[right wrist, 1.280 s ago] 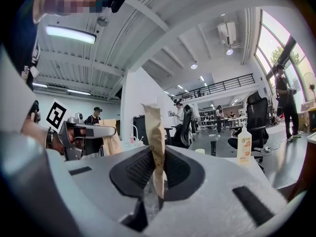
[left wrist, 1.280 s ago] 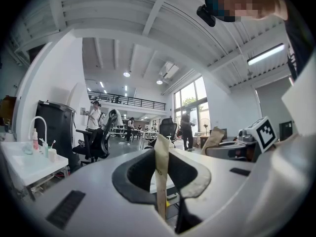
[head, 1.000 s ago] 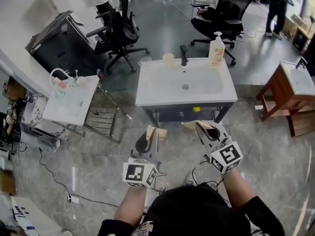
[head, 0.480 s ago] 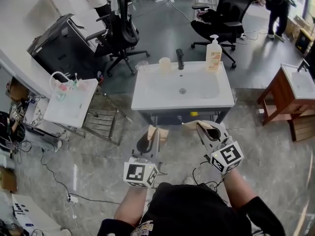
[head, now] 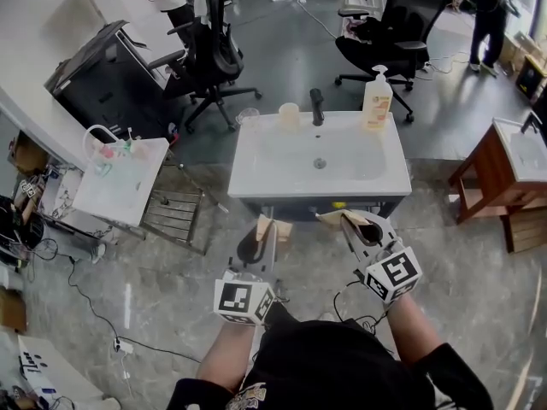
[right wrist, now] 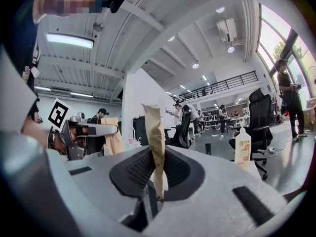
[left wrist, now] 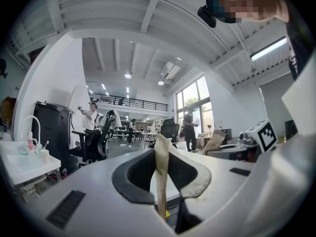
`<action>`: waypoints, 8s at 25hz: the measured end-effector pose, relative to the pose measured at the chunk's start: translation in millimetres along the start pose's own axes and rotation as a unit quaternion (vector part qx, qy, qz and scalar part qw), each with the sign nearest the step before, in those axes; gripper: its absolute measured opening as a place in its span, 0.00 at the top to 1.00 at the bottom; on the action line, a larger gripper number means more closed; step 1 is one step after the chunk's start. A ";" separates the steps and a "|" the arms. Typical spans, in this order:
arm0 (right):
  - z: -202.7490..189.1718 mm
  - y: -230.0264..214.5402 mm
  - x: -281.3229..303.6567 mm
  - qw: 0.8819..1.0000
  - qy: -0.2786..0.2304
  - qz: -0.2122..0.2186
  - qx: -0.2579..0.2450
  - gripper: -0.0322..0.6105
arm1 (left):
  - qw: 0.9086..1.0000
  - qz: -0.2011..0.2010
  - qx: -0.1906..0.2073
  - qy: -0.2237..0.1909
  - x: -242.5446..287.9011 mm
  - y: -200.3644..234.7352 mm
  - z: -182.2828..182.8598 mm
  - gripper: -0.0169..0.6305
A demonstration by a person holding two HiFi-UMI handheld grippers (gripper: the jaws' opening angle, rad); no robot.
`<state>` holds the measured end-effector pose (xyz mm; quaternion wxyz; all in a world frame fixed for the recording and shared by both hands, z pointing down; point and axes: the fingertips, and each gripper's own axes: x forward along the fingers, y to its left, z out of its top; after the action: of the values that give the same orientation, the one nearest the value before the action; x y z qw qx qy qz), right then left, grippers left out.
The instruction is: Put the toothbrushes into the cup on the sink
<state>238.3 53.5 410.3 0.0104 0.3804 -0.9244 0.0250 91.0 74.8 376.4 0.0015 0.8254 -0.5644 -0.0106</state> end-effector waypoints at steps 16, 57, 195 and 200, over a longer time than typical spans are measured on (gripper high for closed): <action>10.0 -13.8 163.4 0.998 0.005 -0.055 0.007 0.89 | 0.999 -0.048 -0.011 0.005 88.6 156.0 1.0 0.88; 38.0 -39.9 364.9 0.997 0.025 -0.069 -0.040 0.89 | 0.997 -0.068 -0.040 -0.012 189.9 311.0 -11.2 0.88; 26.2 -61.8 358.4 0.997 0.012 -0.070 -0.021 0.94 | 0.996 -0.075 -0.040 -0.010 245.9 301.3 -6.6 0.88; 18.3 -76.4 369.0 0.998 0.019 -0.063 -0.012 0.94 | 0.998 -0.051 -0.040 -0.015 270.8 315.8 -7.8 0.88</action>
<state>29.9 -261.0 409.0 0.0344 0.4368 -0.8987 0.0201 -104.9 -292.2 384.5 0.0249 0.8523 -0.5205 -0.0456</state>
